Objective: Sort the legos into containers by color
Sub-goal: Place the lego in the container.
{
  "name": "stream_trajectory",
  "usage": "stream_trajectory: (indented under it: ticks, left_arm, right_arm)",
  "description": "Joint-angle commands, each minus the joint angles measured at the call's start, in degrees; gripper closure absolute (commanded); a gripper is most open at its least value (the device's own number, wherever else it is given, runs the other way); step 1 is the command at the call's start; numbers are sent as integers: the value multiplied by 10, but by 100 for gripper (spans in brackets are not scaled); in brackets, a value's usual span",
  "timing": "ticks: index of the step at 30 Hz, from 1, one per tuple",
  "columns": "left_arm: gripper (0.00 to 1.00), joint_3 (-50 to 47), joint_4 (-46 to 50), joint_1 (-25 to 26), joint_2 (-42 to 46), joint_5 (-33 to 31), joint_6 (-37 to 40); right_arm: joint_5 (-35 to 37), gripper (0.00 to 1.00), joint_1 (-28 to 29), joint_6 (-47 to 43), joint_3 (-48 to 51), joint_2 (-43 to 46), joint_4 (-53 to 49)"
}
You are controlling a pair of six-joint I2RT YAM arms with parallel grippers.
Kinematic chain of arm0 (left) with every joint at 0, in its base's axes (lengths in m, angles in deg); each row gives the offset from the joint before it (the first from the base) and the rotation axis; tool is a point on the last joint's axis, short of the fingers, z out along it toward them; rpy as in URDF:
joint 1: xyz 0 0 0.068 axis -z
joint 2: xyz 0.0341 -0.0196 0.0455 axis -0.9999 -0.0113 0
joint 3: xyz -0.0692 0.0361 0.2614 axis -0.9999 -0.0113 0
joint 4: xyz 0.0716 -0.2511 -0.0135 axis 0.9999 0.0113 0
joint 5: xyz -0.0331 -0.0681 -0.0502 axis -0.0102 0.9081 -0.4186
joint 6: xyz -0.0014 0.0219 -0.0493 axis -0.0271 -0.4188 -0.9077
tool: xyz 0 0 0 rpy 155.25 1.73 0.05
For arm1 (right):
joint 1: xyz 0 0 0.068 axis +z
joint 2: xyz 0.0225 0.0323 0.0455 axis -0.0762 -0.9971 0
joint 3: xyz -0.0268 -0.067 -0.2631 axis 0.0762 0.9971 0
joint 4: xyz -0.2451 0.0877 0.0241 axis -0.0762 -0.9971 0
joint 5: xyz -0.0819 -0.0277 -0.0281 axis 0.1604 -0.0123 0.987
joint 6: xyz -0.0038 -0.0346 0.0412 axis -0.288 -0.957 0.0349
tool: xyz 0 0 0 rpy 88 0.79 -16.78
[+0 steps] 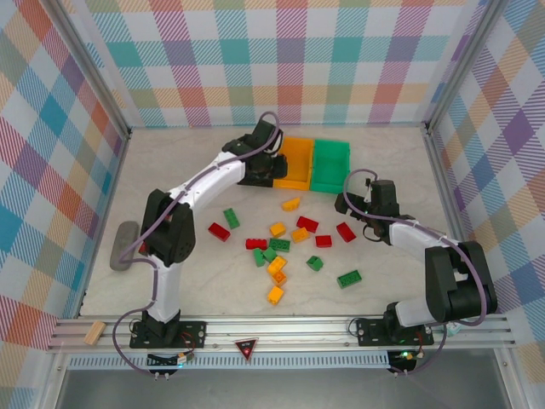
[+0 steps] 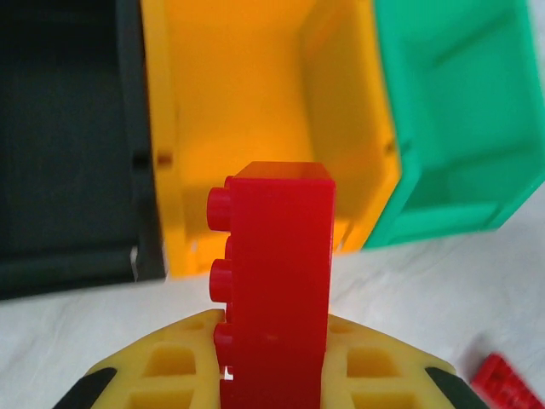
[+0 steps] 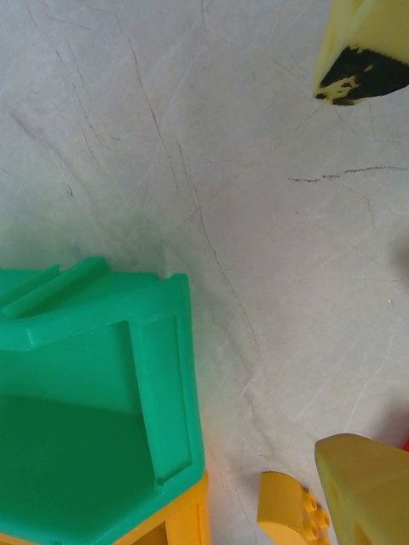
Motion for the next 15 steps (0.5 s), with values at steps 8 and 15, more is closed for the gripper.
stream_trajectory:
  ticks: [8,15]
  left_arm:
    - [45,88,42,4,-62,-4,-10]
    - [34,-108,-70,4,65,-7,-12]
  right_arm:
    - [1,1,6,-2,-13,0,-5]
    - [-55,1,13,-5,-24,-19,9]
